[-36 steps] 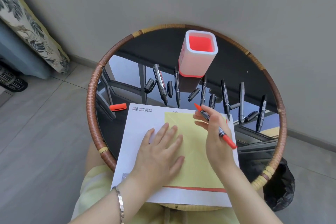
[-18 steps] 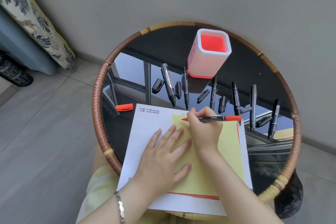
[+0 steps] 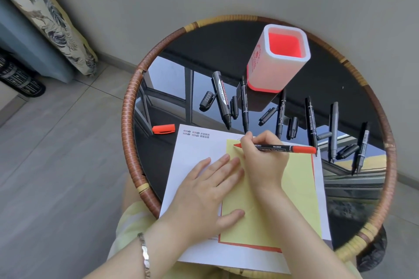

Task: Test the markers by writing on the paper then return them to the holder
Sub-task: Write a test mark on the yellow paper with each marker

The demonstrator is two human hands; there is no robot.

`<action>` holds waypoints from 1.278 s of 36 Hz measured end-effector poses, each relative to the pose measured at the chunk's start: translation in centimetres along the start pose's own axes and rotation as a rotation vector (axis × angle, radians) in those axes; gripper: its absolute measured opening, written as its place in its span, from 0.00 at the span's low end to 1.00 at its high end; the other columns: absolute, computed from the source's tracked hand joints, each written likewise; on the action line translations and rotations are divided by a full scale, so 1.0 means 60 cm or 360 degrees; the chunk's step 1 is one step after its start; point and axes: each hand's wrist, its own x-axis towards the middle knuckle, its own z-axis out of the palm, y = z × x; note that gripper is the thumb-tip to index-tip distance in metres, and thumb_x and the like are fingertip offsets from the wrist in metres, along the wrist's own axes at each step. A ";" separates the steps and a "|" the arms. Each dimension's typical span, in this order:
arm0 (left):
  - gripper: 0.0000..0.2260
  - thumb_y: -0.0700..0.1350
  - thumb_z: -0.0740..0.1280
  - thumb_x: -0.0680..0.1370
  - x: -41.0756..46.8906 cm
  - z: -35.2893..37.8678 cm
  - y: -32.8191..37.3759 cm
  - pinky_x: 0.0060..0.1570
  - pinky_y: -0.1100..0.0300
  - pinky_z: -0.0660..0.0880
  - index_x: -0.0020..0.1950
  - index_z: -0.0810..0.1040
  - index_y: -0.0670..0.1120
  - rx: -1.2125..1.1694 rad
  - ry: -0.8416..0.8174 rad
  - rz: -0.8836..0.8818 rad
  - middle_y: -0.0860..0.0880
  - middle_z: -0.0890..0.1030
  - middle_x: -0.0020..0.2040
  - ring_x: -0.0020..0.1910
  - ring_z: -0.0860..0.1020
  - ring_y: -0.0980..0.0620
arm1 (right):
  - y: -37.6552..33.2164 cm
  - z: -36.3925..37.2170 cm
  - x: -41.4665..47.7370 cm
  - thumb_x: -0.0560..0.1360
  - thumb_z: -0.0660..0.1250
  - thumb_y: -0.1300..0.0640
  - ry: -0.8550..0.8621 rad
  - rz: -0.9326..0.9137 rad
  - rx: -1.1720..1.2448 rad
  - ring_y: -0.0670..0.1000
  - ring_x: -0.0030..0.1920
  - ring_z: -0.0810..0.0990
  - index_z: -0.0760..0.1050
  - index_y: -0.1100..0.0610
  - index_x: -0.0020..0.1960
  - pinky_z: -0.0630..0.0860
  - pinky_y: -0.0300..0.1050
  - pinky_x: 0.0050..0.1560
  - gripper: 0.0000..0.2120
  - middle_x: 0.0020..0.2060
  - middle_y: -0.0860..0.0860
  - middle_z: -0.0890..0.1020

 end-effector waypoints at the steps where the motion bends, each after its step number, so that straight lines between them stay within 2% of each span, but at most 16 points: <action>1: 0.31 0.63 0.59 0.70 0.000 -0.001 0.000 0.68 0.54 0.55 0.68 0.71 0.50 -0.0002 0.0000 -0.0001 0.52 0.70 0.70 0.71 0.61 0.55 | 0.002 0.000 0.000 0.70 0.68 0.65 -0.0003 0.0003 0.0002 0.38 0.21 0.72 0.64 0.55 0.25 0.64 0.29 0.27 0.19 0.17 0.43 0.71; 3: 0.31 0.63 0.59 0.70 0.000 -0.001 0.000 0.68 0.54 0.55 0.68 0.72 0.50 -0.0009 0.0005 0.0000 0.52 0.70 0.70 0.71 0.61 0.55 | 0.005 0.002 0.000 0.69 0.68 0.64 -0.0014 0.0002 -0.0014 0.41 0.22 0.71 0.64 0.53 0.25 0.65 0.32 0.28 0.19 0.17 0.43 0.72; 9: 0.30 0.63 0.59 0.70 0.000 -0.001 0.001 0.68 0.54 0.56 0.68 0.71 0.50 -0.0017 0.0002 -0.0014 0.52 0.70 0.70 0.71 0.61 0.55 | 0.002 0.002 -0.001 0.69 0.67 0.66 0.0039 -0.0049 -0.0057 0.40 0.23 0.70 0.62 0.53 0.25 0.64 0.30 0.28 0.21 0.18 0.42 0.71; 15: 0.30 0.64 0.59 0.70 0.001 -0.003 0.003 0.68 0.54 0.55 0.68 0.71 0.50 -0.0013 -0.0015 -0.0026 0.53 0.70 0.70 0.71 0.61 0.55 | 0.000 0.000 -0.001 0.70 0.67 0.66 0.0033 -0.0014 -0.0019 0.40 0.22 0.70 0.63 0.55 0.25 0.64 0.29 0.27 0.19 0.18 0.46 0.68; 20: 0.31 0.63 0.59 0.70 0.000 -0.002 0.003 0.68 0.54 0.55 0.68 0.71 0.50 -0.0035 0.0004 -0.0023 0.52 0.70 0.70 0.71 0.61 0.55 | 0.004 0.001 0.000 0.68 0.67 0.66 0.0020 0.0012 -0.0008 0.44 0.23 0.67 0.62 0.53 0.24 0.63 0.31 0.27 0.20 0.18 0.44 0.70; 26: 0.31 0.64 0.59 0.70 0.000 -0.001 0.002 0.68 0.54 0.55 0.69 0.70 0.50 -0.0020 -0.0003 -0.0026 0.53 0.69 0.71 0.71 0.61 0.55 | -0.003 -0.001 -0.003 0.68 0.66 0.70 -0.0003 0.0017 0.0029 0.39 0.21 0.70 0.61 0.56 0.25 0.63 0.28 0.26 0.20 0.15 0.42 0.69; 33: 0.30 0.64 0.59 0.70 0.001 0.000 0.001 0.68 0.54 0.56 0.68 0.71 0.50 -0.0003 0.0006 -0.0019 0.53 0.69 0.70 0.71 0.61 0.55 | 0.001 -0.001 -0.002 0.68 0.66 0.68 0.0019 0.0012 0.0014 0.40 0.22 0.69 0.61 0.54 0.24 0.63 0.30 0.27 0.21 0.16 0.43 0.69; 37: 0.30 0.63 0.59 0.69 0.001 0.000 0.002 0.67 0.53 0.57 0.68 0.72 0.50 0.0008 0.0025 -0.0018 0.52 0.70 0.70 0.71 0.62 0.55 | -0.005 -0.002 -0.002 0.69 0.66 0.69 0.0019 0.0013 0.0042 0.39 0.21 0.69 0.61 0.56 0.25 0.63 0.28 0.27 0.20 0.17 0.45 0.65; 46: 0.31 0.63 0.60 0.69 0.000 0.002 0.001 0.67 0.53 0.57 0.69 0.68 0.50 -0.0023 0.0054 -0.0006 0.52 0.69 0.71 0.71 0.61 0.55 | -0.001 -0.002 -0.003 0.68 0.67 0.68 -0.0063 0.0016 0.0026 0.40 0.21 0.69 0.62 0.54 0.24 0.63 0.29 0.27 0.20 0.17 0.42 0.70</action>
